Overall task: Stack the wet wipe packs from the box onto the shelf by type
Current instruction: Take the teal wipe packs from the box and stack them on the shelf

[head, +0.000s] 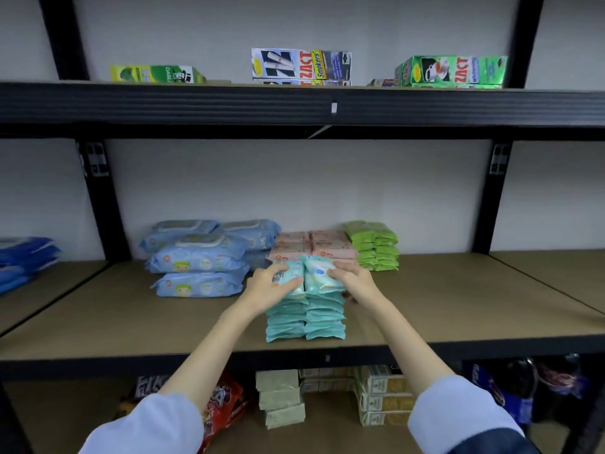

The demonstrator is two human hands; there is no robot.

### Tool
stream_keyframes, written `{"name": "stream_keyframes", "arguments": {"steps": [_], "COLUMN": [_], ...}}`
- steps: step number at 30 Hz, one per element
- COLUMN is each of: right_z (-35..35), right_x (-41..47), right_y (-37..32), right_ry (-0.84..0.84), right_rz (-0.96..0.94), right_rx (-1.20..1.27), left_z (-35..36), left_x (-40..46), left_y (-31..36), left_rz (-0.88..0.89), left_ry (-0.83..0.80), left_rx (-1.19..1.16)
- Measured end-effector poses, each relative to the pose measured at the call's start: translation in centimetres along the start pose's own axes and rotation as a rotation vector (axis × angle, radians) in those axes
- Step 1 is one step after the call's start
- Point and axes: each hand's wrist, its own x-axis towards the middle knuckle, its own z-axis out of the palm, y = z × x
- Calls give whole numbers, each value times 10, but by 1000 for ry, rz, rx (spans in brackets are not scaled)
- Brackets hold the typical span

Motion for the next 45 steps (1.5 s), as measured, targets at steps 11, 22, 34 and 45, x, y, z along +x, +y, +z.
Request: {"name": "stream_keyframes", "arguments": {"steps": [11,22,34,45], "right_z": [-2,-6,-15,-32], "right_x": [0,-1,-3,21], "right_y": [8,5,6,-14], "right_ry": [-2,-78,-134,162], "right_rz": [-34,-25,-10,-188], "right_rx": [8,-73,-4,455], "left_z": [-5,-47,-16,-4], "left_x": [-30,4,38,41], "left_y": [-17,21,-7,-34], "left_rz": [319,500,184,-45], "left_ry": [224,313,-11,-242], "left_rx": [-17,-274,-419,-457]}}
